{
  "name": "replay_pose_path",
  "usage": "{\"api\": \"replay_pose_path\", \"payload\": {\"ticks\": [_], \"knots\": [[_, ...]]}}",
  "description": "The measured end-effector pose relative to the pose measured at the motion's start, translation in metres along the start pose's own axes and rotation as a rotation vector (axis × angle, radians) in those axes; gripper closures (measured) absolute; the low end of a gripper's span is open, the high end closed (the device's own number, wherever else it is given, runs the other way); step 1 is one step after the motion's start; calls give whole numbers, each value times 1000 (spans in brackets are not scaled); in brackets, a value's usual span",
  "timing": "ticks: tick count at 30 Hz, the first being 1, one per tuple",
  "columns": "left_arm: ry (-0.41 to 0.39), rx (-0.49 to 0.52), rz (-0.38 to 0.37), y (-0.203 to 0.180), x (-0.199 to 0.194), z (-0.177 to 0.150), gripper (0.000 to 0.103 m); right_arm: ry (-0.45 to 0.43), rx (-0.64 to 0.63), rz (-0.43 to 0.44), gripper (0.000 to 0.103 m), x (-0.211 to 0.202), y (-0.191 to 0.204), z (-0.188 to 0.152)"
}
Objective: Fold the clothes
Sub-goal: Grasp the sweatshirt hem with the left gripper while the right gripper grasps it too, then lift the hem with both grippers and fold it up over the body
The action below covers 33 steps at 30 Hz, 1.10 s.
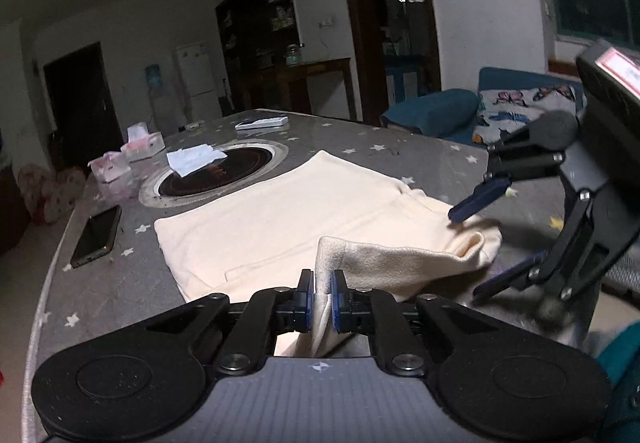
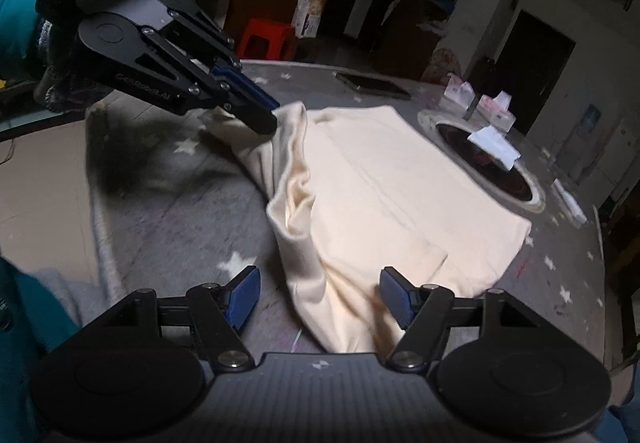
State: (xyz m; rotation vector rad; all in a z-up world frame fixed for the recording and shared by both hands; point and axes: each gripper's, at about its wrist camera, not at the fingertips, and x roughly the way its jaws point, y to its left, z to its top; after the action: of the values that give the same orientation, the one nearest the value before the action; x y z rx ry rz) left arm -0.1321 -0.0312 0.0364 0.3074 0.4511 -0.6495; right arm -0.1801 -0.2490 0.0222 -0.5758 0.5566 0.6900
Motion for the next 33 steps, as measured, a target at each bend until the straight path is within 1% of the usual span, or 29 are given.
{"api": "replay_pose_path", "payload": {"ticks": [2,4,5,6,9,10,12,13,14,18,19,20,22,23,24,26,28,33], "knots": [[5,-17,-3,2,2,0,93,-4,16,5,46,5,-2,2],[13,-19,-7,2,1,-2,93,-1,42,15,55,11,-4,4],[17,-14,-7,2,1,-3,89,5,59,17,66,13,-5,4],[21,-5,-6,1,-1,-5,89,10,73,17,77,14,-7,4],[43,26,8,-2,-7,-13,85,9,143,23,87,13,-18,5],[49,40,16,-3,-9,-15,82,3,164,24,88,12,-22,6],[63,77,40,-6,-12,-22,70,-8,201,27,89,10,-28,7],[67,95,52,-7,-14,-25,62,-15,209,26,90,9,-31,8],[69,115,60,-9,-15,-28,60,-20,212,26,90,8,-32,10],[77,212,77,-18,-16,-38,60,-34,219,20,90,8,-32,12],[79,229,78,-19,-15,-40,64,-36,221,18,91,7,-32,12],[84,240,77,-20,-13,-42,77,-41,223,15,91,7,-31,12],[90,236,71,-19,-10,-43,89,-51,225,9,92,5,-29,10],[86,226,69,-18,-11,-42,94,-56,226,6,93,4,-28,9],[82,217,66,-17,-11,-42,96,-61,228,3,93,4,-27,8],[72,197,60,-15,-14,-40,98,-72,236,1,94,0,-26,7],[54,176,53,-15,-20,-36,98,-84,238,-3,94,-4,-25,6],[14,161,34,-23,-43,-27,98,-127,222,-7,94,-27,-22,7]]}}
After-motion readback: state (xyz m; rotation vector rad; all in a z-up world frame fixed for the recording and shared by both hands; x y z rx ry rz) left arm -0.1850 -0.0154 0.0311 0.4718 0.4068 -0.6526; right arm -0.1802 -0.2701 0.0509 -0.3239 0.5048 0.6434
